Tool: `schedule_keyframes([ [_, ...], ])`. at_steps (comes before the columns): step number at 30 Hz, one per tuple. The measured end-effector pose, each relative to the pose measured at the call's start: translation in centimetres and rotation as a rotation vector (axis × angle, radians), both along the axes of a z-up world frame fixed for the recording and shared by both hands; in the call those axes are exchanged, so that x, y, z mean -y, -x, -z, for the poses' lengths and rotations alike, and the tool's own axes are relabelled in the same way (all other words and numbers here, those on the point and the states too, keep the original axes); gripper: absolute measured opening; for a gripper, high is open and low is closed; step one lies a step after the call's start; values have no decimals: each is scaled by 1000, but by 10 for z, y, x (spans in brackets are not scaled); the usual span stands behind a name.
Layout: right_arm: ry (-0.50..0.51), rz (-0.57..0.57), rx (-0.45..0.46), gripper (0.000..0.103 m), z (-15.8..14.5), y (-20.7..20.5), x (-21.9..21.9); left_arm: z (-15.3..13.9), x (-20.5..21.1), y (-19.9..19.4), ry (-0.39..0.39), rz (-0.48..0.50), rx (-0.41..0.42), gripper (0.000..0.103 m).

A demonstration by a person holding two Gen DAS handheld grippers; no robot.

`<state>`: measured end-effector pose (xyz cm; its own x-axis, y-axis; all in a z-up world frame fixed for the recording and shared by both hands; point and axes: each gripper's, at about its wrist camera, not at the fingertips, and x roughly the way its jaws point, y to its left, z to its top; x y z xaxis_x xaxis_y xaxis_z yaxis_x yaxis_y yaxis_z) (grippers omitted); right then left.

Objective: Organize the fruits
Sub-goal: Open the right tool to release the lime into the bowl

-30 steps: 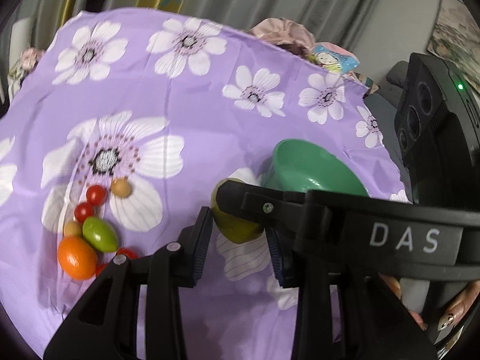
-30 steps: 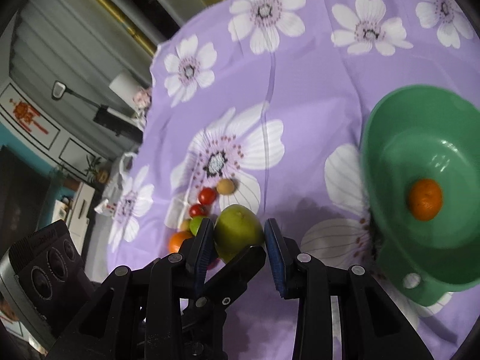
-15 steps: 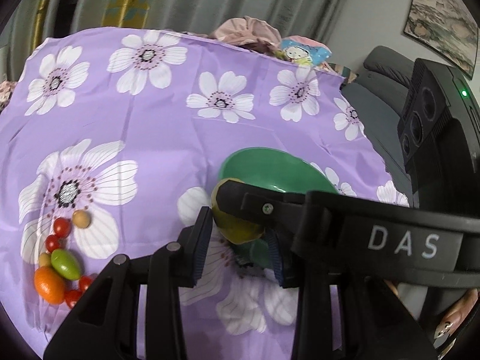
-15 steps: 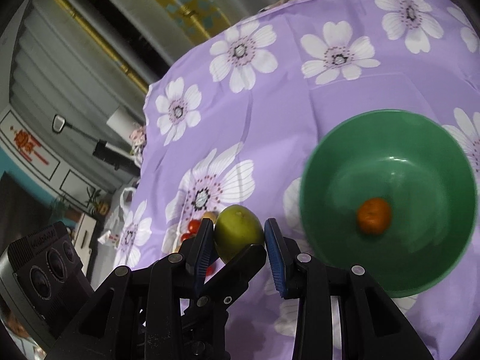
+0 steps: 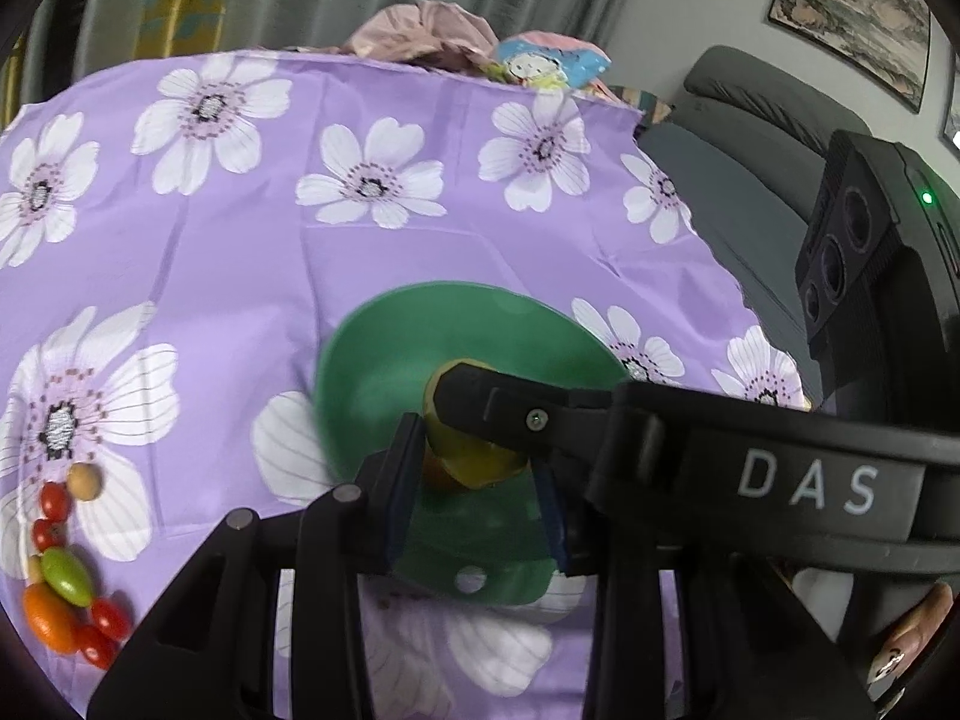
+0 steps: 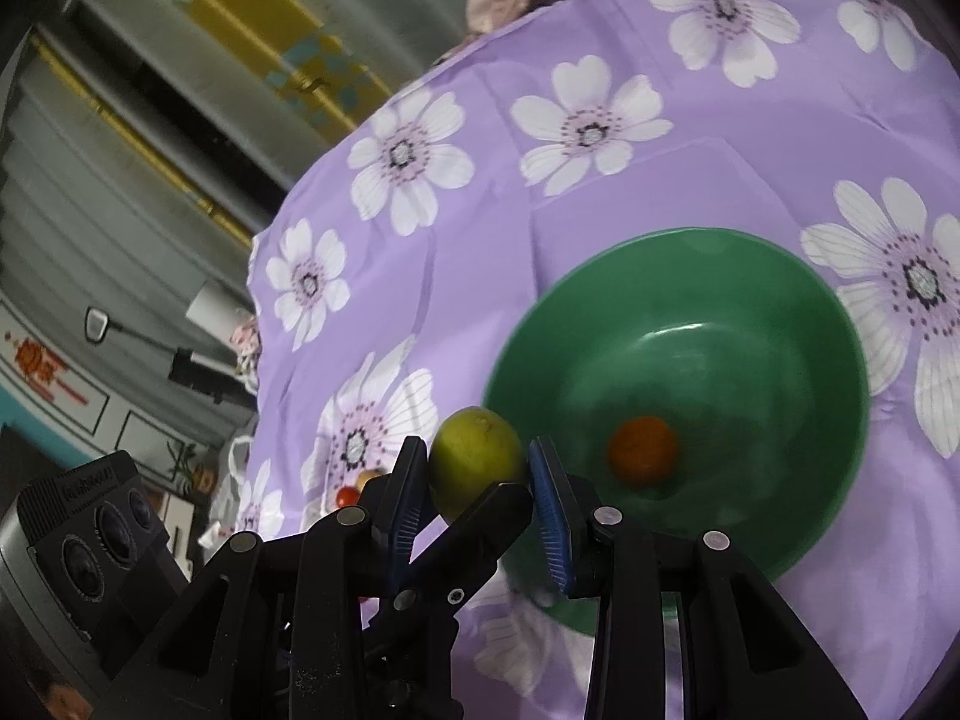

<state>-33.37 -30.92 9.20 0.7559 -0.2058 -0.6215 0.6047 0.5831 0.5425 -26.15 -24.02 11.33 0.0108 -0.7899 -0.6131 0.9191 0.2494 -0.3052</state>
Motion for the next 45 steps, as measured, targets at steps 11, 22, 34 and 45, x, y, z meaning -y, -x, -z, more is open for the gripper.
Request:
schedule_keyframes([
  [11, -75, 76, -45, 38, 18, 12, 25, 18, 26, 6, -47, 56, -53, 35],
  [22, -123, 106, -94, 38, 29, 15, 34, 31, 36, 4, -82, 73, -113, 35],
  [34, -49, 211, -102, 44, 18, 26, 35, 12, -4, -15, 2, -11, -103, 53],
  [45, 72, 73, -38, 53, -9, -9, -3, 0, -131, -102, 30, -378, -85, 69],
])
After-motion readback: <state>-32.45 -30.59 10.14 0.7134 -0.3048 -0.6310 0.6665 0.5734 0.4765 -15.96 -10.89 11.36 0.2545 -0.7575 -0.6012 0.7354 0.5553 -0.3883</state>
